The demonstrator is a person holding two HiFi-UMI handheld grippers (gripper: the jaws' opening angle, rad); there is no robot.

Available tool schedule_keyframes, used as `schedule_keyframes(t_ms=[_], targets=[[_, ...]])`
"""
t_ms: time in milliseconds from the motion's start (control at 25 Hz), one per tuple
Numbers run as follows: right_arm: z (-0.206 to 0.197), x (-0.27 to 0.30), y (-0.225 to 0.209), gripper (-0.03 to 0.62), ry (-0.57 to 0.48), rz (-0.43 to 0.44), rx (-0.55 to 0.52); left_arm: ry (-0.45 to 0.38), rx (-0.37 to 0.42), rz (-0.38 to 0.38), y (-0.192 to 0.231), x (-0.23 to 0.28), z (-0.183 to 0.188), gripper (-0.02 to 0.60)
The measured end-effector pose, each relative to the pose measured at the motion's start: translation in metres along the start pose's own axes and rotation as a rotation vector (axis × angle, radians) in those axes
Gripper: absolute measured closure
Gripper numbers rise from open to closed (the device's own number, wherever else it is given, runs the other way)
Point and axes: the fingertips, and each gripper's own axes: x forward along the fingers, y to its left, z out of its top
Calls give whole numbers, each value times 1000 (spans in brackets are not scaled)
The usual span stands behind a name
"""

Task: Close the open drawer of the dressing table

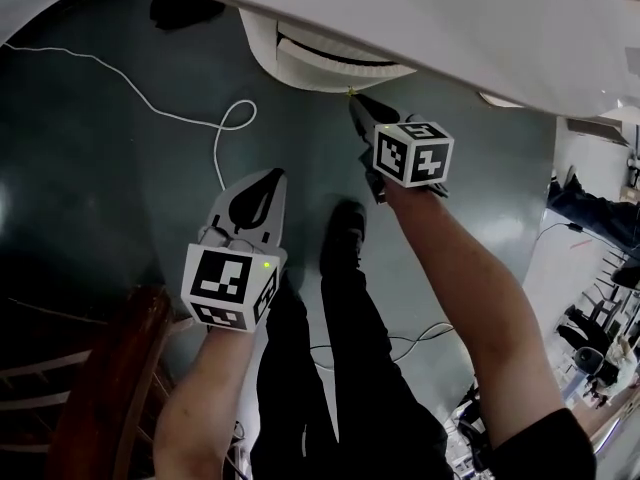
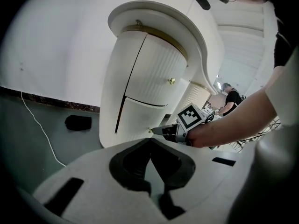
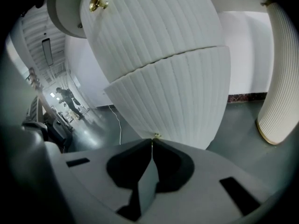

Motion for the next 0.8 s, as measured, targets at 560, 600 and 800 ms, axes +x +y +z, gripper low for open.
schedule_keyframes(t_ms=[560, 600, 800], targets=[[15, 12, -4, 585, 10, -12, -5, 0, -10, 9, 5, 0, -3, 579], [14, 11, -5, 585, 10, -15, 1, -2, -7, 8, 4, -1, -2, 578], [15, 13, -6, 585, 23, -37, -18, -15, 5, 18, 8, -7, 5, 579]])
